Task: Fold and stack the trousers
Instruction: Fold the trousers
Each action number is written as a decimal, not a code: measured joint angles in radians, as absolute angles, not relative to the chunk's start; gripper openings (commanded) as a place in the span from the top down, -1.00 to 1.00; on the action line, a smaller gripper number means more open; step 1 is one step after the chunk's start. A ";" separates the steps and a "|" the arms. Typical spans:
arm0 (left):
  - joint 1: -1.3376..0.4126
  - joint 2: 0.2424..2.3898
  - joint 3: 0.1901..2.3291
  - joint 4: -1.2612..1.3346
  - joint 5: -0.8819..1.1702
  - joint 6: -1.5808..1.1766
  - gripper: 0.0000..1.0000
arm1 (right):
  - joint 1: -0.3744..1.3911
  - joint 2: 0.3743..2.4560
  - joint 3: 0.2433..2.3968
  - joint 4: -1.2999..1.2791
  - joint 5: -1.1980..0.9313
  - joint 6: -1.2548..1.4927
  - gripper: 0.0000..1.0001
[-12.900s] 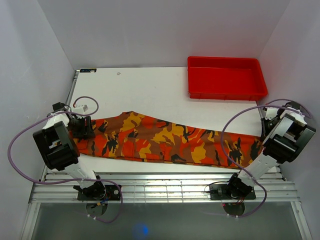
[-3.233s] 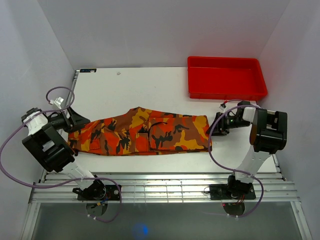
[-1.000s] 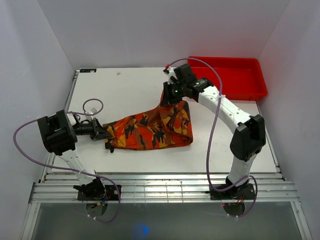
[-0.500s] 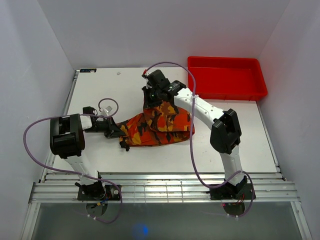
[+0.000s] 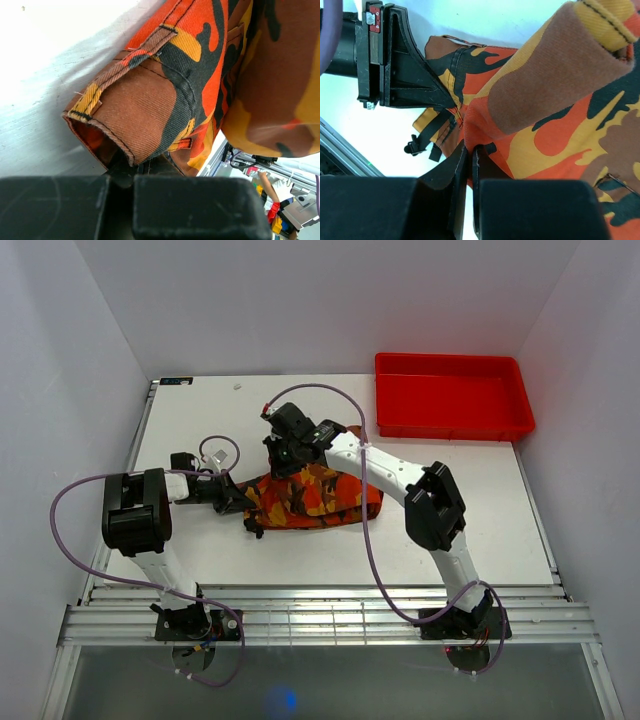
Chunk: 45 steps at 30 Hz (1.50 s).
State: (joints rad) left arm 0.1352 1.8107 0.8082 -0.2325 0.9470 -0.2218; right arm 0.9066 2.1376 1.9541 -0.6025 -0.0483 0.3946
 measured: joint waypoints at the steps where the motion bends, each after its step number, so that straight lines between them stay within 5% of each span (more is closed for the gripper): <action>1: 0.135 1.810 0.807 -0.229 0.947 -0.225 1.00 | 0.910 2.142 1.951 -0.599 -0.048 0.397 0.85; 20: 0.136 1.811 0.792 -0.197 0.952 -0.237 1.00 | 0.959 2.218 1.954 -0.565 -0.081 0.458 0.83; 23: 0.136 1.811 0.791 -0.193 0.955 -0.237 0.76 | 0.967 2.225 1.954 -0.563 -0.090 0.464 0.50; 29: 0.143 1.810 0.785 -0.188 0.959 -0.234 0.39 | 0.971 2.225 1.954 -0.520 -0.136 0.452 0.25; 35: 0.203 1.783 0.795 -0.271 0.951 -0.188 0.15 | 0.963 2.202 1.954 -0.494 -0.221 0.392 -0.23; 45: 0.428 1.631 0.944 -0.535 0.915 0.011 -0.39 | 0.690 1.876 1.877 -0.506 -0.440 0.152 -0.18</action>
